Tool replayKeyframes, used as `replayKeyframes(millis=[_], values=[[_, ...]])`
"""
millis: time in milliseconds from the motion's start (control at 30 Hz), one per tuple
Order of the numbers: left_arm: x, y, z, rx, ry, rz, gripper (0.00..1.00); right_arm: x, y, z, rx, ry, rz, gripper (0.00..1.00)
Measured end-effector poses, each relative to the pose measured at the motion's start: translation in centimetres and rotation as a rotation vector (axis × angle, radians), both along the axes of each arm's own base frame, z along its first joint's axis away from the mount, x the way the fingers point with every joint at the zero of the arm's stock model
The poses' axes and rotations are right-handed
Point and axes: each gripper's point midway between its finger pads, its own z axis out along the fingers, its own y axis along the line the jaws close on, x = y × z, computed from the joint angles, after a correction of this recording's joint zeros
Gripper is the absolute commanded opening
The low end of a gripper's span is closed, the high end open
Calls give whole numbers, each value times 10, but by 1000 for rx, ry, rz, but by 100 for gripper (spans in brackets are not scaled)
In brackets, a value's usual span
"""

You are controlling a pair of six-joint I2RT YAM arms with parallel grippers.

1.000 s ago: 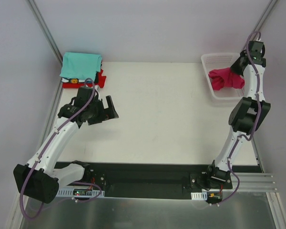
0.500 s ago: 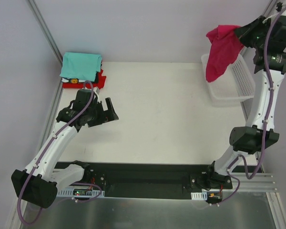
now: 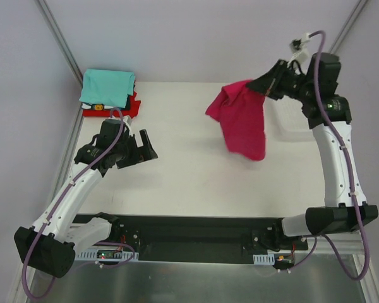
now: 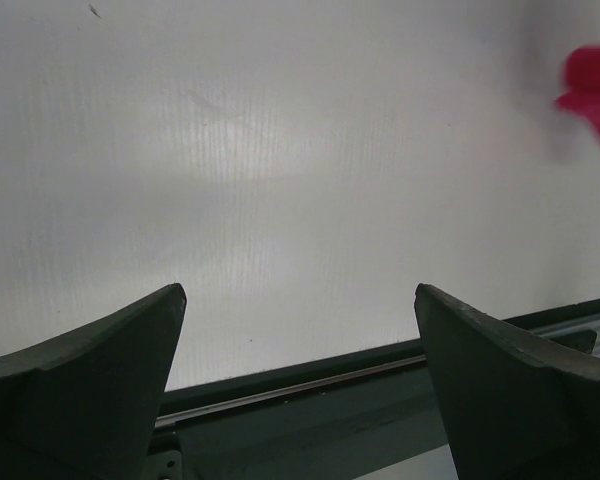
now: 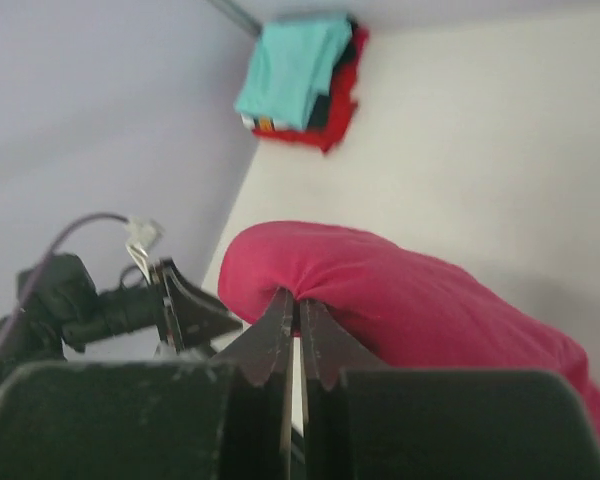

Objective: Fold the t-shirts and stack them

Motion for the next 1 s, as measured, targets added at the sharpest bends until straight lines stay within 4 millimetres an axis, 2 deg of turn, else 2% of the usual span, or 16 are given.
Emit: replayKeyframes(millis=[133, 233, 267, 333, 433, 467, 500, 567, 633, 900, 1000], values=[[-1, -1, -2, -2, -1, -3, 99, -19, 16, -81, -75, 231, 67, 1], [-2, -1, -3, -1, 1, -3, 99, -38, 9, -114, -127, 318, 56, 1], [-2, -1, -3, -1, 1, -3, 99, -46, 6, -117, -143, 324, 53, 5], [-2, -2, -2, -4, -1, -1, 99, -59, 1, -116, -173, 308, 49, 23], [-2, -4, -2, -8, 0, -1, 99, -71, -3, -111, -199, 275, 54, 22], [-2, -5, -2, -9, 0, -3, 99, -72, -4, -113, -213, 271, 56, 29], [-3, -5, -1, -11, 0, -4, 99, -73, -4, -117, -228, 274, 54, 28], [-3, -6, 0, -12, -4, -4, 99, -73, -5, -133, -263, 301, 48, 27], [-4, -7, 1, -12, -11, -6, 99, -76, -2, -150, -299, 343, 59, 34], [-6, -9, 2, -9, -15, -12, 99, -87, 15, -179, -401, 405, 113, 40], [-7, -11, 1, -10, -13, -16, 99, -98, 27, -198, -427, 433, 153, 41]])
